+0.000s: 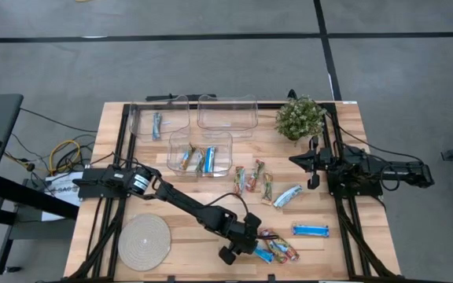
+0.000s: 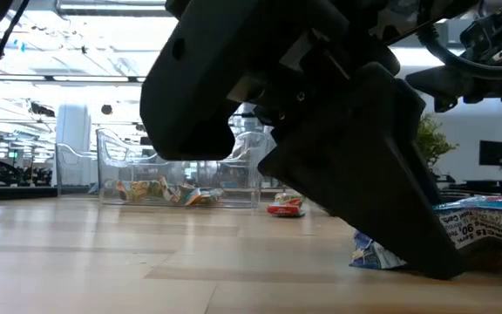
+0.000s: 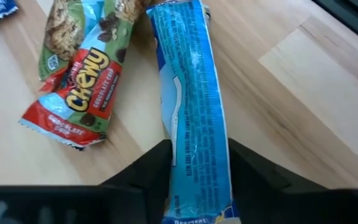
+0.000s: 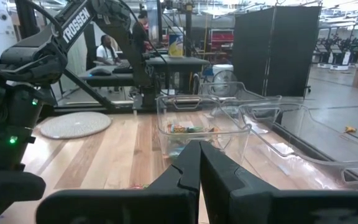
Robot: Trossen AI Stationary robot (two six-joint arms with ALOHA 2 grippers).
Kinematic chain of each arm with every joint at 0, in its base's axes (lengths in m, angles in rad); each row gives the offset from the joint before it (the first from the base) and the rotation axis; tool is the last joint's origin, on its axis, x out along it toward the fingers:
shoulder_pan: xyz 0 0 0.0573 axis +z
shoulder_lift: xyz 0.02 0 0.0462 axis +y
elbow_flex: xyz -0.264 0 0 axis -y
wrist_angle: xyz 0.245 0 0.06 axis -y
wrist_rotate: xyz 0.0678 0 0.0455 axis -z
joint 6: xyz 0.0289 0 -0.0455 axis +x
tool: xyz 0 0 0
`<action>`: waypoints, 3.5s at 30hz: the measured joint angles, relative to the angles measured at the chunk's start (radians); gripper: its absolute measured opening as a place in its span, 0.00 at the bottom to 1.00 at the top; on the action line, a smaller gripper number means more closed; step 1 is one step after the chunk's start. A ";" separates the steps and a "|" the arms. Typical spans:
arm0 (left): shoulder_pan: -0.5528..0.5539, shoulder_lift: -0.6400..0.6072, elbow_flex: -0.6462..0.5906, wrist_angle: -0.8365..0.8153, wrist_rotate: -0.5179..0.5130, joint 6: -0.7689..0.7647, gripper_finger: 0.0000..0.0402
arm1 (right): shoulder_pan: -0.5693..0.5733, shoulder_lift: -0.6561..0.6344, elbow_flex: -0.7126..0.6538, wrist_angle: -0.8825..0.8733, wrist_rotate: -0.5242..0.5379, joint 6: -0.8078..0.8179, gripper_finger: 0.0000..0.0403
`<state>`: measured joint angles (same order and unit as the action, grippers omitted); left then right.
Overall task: Pick and place Granola Bars by type
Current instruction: Put the blue granola bar into the top left transparent bin
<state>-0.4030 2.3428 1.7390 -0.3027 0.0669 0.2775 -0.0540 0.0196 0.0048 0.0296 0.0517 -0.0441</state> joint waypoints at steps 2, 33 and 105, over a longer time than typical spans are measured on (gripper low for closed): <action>0.000 0.000 0.000 0.001 0.003 -0.003 0.28 | 0.000 0.000 0.000 0.000 0.000 0.000 0.00; 0.086 -0.309 -0.097 -0.127 -0.093 -0.122 0.20 | 0.000 0.000 0.000 0.000 0.000 0.000 0.00; 1.041 -1.083 -0.402 -0.791 -0.640 -0.863 0.18 | 0.000 0.000 0.000 0.000 0.000 0.000 0.00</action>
<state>0.6379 1.2594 1.3369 -1.0939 -0.5732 -0.5857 -0.0543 0.0194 0.0044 0.0297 0.0517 -0.0442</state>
